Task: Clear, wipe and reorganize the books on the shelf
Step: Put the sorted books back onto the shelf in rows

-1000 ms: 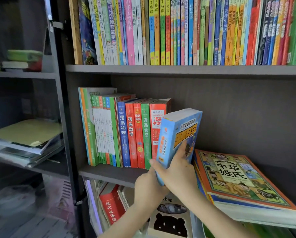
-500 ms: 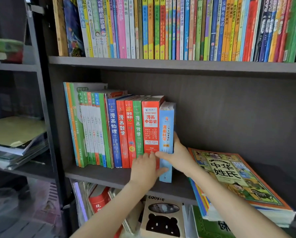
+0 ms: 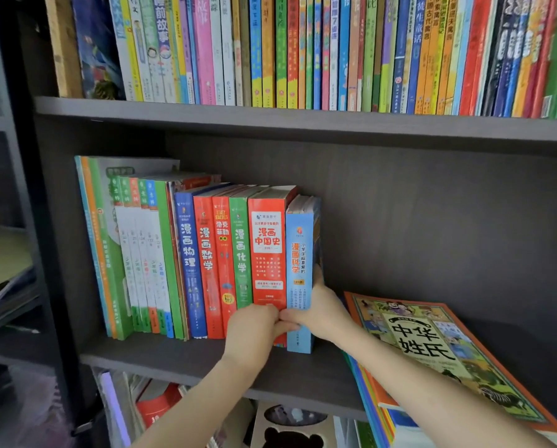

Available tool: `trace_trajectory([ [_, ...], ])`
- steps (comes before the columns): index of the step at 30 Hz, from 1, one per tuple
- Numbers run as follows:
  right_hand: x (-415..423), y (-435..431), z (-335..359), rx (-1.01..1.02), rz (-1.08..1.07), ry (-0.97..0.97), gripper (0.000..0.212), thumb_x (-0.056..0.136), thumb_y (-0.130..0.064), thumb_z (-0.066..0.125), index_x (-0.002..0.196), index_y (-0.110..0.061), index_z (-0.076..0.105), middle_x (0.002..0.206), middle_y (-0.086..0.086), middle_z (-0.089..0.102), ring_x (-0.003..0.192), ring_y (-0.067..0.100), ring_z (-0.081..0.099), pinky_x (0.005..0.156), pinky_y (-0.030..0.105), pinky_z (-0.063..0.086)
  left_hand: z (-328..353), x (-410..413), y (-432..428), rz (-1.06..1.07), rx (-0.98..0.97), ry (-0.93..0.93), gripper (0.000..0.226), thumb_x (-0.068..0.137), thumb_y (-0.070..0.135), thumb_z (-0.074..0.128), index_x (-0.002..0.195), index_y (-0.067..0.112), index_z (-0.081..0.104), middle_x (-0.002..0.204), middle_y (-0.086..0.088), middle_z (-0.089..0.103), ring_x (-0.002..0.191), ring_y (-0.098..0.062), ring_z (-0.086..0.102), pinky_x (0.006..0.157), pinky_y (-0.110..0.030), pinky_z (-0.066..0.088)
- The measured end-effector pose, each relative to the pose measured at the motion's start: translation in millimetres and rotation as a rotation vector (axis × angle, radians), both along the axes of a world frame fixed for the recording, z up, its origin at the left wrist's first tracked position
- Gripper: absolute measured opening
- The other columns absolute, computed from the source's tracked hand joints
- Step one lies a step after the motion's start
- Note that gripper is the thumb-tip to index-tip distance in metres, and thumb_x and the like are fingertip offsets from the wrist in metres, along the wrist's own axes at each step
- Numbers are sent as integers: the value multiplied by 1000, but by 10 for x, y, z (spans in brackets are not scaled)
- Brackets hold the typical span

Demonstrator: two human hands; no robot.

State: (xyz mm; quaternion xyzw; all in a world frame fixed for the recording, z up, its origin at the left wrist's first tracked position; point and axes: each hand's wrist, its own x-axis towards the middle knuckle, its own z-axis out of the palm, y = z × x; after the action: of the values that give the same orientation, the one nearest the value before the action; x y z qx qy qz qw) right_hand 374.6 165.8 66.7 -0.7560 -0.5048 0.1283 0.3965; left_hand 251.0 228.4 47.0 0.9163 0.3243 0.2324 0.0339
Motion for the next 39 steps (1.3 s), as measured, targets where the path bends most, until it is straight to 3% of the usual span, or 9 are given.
trace_trajectory([
  [5,-57,-6,93,-59,-60,-18,103,71,-30,80,150,-17,15,114,0,60,100,16,61,78,30,54,45,5,-82,40,-10,-28,40,93,51,50,87,15,65,95,0,69,86,-17,63,63,-24,38],
  [11,-333,-674,338,-141,-63,-189,60,86,-43,65,138,-20,44,132,2,57,114,18,58,83,29,50,14,-124,-223,49,-163,-51,40,94,38,56,62,14,50,72,-2,64,62,-16,55,47,-22,36],
  [15,-190,-1572,306,-123,-146,-279,45,88,-50,57,124,-23,63,126,-7,62,117,13,57,99,35,46,56,-204,-517,-20,-791,-268,43,97,32,54,67,2,61,58,-11,65,48,-19,60,50,-27,54],
  [20,543,-2314,162,-307,-657,-431,49,90,-61,45,114,-22,65,111,1,70,104,25,63,81,34,50,62,-119,-987,-90,-1336,43,85,83,71,37,92,-9,65,79,-24,72,68,-30,72,61,-34,60],
  [22,741,-2402,12,-470,-667,-294,59,88,-69,37,102,-19,65,99,4,70,91,25,65,70,32,51,-6,17,-1117,-124,-1553,23,97,72,78,39,105,-11,63,92,-27,70,81,-35,71,70,-40,60],
  [25,780,-2438,-177,-413,-648,-8,56,92,-65,36,94,-15,62,91,5,67,77,22,66,53,30,56,-40,185,-1261,-108,-1824,-228,76,77,67,56,113,1,63,97,-23,72,87,-34,71,75,-48,58],
  [30,624,-2488,-90,-408,-658,-91,54,96,-59,35,90,-10,58,93,8,67,55,19,63,44,23,47,-41,203,-1353,-67,-1953,-391,50,70,33,76,109,4,63,100,-17,70,93,-31,67,78,-47,55],
  [35,237,-2821,-158,-243,-478,302,49,87,-59,53,92,-11,63,92,6,72,74,23,71,76,43,59,-41,-103,-1271,-89,-1848,-294,52,52,24,81,98,6,65,96,-15,71,87,-29,67,68,-38,55],
  [39,117,-2888,-259,-101,-339,668,53,69,-56,71,111,-27,56,98,-2,74,92,20,70,85,43,56,-21,-386,-1194,-218,-1871,-128,60,34,19,95,88,2,75,106,-20,70,89,-39,69,76,-52,55],
])
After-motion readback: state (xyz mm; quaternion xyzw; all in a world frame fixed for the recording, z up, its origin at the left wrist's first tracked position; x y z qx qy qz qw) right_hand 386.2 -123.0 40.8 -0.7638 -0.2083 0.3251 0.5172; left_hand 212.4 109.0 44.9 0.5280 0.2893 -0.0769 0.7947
